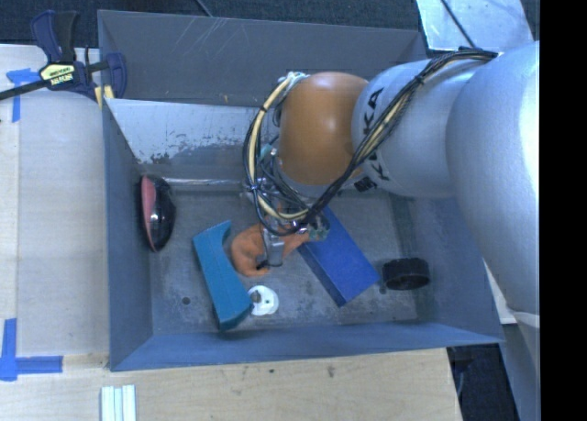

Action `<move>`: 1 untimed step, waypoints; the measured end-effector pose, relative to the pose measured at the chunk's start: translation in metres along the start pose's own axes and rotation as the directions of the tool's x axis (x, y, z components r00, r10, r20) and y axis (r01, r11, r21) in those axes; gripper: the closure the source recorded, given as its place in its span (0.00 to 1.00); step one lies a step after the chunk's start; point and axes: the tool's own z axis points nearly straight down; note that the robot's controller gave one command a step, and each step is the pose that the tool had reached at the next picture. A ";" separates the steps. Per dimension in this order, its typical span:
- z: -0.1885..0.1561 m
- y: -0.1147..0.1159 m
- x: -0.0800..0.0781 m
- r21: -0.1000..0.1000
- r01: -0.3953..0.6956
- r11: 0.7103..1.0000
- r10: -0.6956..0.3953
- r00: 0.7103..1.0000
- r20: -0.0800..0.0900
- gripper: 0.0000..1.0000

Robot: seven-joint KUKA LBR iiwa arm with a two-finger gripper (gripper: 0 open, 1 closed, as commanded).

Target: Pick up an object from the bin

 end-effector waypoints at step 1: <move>0.006 0.002 0.008 -0.001 -0.072 0.997 0.072 0.997 0.000 1.00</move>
Offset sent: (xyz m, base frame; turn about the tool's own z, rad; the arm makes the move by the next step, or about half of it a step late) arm 0.0000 0.0000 0.0000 0.0000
